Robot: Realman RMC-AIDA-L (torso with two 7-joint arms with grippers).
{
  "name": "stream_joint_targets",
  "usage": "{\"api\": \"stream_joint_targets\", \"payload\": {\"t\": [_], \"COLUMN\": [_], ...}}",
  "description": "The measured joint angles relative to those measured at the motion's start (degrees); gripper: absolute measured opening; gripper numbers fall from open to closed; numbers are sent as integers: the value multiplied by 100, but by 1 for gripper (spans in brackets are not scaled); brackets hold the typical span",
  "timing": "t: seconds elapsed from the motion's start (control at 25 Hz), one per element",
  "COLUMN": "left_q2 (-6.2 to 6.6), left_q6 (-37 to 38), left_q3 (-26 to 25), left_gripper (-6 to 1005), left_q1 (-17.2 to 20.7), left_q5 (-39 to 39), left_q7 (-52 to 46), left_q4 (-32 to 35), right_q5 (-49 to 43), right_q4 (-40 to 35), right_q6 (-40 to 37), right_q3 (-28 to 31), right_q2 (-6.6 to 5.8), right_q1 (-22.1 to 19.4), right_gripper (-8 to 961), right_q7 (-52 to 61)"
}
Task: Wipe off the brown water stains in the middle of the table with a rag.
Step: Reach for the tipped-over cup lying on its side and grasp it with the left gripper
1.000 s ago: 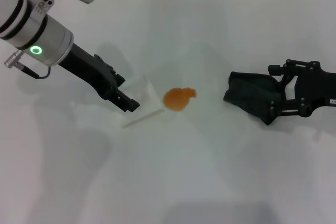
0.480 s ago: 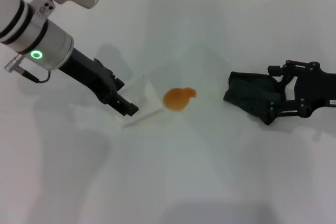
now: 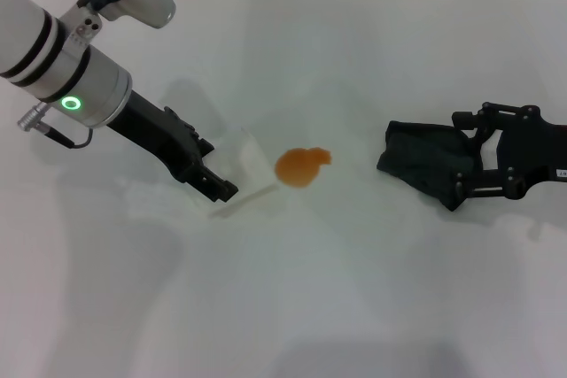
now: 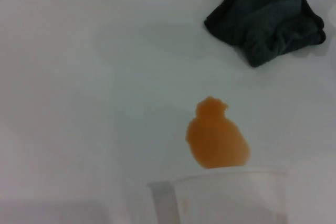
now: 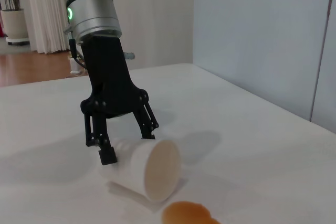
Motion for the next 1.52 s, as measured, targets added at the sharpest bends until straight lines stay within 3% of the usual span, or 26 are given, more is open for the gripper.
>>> {"api": "stream_joint_targets", "payload": {"t": [1.52], "left_q2": [3], "left_q6": [-443], "left_q3": [0], "left_gripper": [882], "left_q1": [-3], "left_q5": [231], "left_q7": [17], "left_q4": [299], "right_q5": [2], "right_q4": [69], "right_q6": [-1], "right_q3": [8], "right_q2": [0], "right_q1": [-9], "right_gripper": [851], "right_q7": [0]}}
